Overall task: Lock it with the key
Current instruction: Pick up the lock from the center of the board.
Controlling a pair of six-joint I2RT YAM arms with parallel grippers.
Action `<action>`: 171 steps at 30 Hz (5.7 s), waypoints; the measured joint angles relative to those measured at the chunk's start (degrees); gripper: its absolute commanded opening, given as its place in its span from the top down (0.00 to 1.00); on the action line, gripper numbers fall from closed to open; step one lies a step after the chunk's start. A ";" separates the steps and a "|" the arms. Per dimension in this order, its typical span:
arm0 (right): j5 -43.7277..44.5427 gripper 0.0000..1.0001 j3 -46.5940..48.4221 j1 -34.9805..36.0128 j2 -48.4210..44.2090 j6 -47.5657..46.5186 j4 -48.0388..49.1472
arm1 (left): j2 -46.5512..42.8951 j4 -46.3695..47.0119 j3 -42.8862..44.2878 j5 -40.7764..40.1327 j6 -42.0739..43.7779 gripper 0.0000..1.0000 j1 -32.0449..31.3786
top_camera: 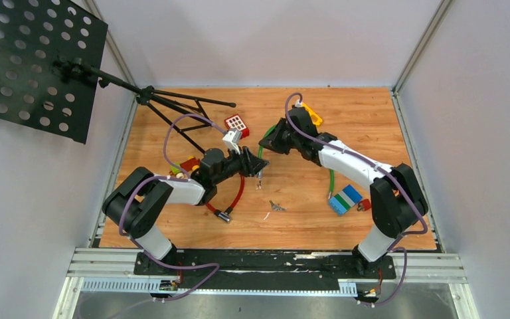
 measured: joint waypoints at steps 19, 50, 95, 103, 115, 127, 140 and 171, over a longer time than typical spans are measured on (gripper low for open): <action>0.98 0.87 -6.34 5.22 -5.09 -5.60 4.85 | 0.94 0.24 0.00 2.51 -0.11 1.00 -0.20; 9.97 0.34 -11.32 3.80 -19.10 -75.12 2.84 | -6.38 0.22 -5.22 -1.36 20.44 1.00 -5.75; -6.23 1.00 -11.06 3.56 -22.34 -138.94 -5.68 | -10.08 14.97 -11.52 8.37 30.10 0.49 -5.79; -3.41 1.00 -10.88 4.04 -22.34 -141.55 -8.31 | -10.34 12.52 -11.28 7.96 30.10 0.51 -5.79; -2.29 1.00 -10.88 5.11 -22.34 -142.81 -8.68 | -10.32 10.54 -10.25 8.63 29.90 0.63 -5.79; -0.92 0.99 -10.88 5.46 -22.34 -143.08 -8.66 | -9.92 6.54 -8.24 8.31 29.70 1.00 -5.79; -4.24 0.49 -15.67 5.70 -28.52 -133.31 -1.31 | -9.73 7.17 -8.09 6.05 31.21 1.00 -5.79; 35.36 0.28 -45.44 5.03 -49.00 -24.09 -6.23 | -2.80 30.40 -15.87 4.39 30.95 1.00 -5.79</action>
